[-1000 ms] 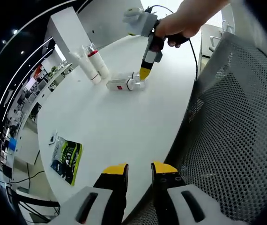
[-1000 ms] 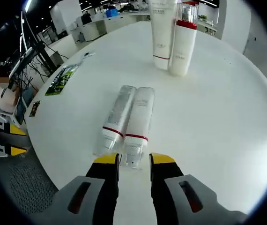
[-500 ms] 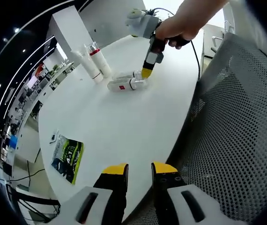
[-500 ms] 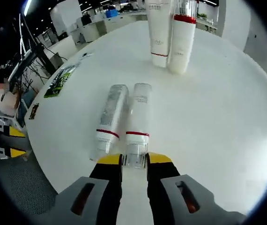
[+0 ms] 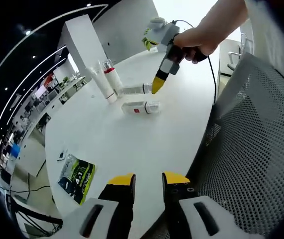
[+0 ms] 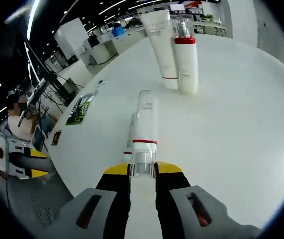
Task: Arrange the skincare products in the storage area until every visible bottle or jar stands upright without overlapping.
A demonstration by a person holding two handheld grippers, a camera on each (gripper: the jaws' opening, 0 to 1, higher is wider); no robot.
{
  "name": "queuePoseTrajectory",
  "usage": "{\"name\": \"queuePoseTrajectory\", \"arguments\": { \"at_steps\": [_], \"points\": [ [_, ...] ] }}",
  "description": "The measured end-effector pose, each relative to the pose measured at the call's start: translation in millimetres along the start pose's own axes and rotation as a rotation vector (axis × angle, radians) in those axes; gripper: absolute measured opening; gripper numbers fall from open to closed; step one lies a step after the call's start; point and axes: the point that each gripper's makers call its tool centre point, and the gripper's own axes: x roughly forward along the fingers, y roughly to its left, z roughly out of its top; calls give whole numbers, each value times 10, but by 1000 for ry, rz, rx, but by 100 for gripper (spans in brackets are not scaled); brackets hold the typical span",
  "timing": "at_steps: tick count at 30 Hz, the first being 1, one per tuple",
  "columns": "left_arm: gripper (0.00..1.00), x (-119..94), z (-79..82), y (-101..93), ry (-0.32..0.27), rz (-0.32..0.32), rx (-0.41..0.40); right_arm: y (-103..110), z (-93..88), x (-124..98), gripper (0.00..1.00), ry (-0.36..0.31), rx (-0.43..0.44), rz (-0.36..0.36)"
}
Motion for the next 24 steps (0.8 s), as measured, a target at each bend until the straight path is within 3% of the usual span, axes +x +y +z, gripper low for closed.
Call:
{"name": "queuePoseTrajectory", "arguments": {
  "at_steps": [7,9,11,15,20,24],
  "points": [
    [26,-42,88,74,-55,26,-24,652,-75,-37,16,38,-60,183],
    [30,-40,152,106,-96,39,-18,837,-161,-42,16,74,-94,227],
    [41,-40,260,123,-163,56,22,996,-201,-51,16,87,-95,277],
    [63,-16,206,139,-136,71,24,1258,-294,-93,16,144,-55,378],
    [65,0,178,163,-120,80,40,1488,-503,-176,16,284,-153,469],
    [65,17,151,153,-101,88,95,1564,-632,-223,16,381,-255,491]
  ]
}}
